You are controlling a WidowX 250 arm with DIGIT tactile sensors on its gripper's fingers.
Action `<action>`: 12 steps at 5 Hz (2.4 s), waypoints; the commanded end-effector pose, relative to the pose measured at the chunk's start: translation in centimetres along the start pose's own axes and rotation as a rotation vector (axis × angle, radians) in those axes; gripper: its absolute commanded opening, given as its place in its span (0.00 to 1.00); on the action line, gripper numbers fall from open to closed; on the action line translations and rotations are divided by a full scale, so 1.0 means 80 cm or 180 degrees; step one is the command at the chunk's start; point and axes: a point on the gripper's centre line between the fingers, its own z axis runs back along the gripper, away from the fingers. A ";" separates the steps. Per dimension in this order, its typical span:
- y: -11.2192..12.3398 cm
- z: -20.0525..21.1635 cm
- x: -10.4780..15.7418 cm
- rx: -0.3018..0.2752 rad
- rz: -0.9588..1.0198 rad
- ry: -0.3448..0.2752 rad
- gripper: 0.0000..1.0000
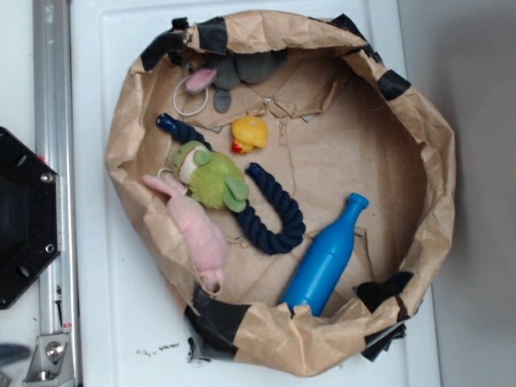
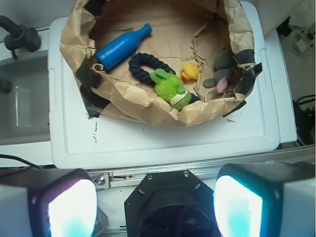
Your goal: Grab the green animal.
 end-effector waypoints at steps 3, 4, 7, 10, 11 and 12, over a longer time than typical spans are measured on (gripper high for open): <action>0.024 -0.093 0.112 -0.0003 0.0543 0.0146 1.00; 0.031 -0.153 0.131 0.0103 0.0526 0.0171 1.00; 0.018 -0.300 0.073 0.0751 -0.0348 0.0594 1.00; 0.046 -0.211 0.109 0.0433 0.0029 0.0438 0.00; 0.052 -0.150 0.128 0.0319 0.0196 0.0109 0.00; 0.060 -0.088 0.139 0.0256 0.0279 -0.0140 0.00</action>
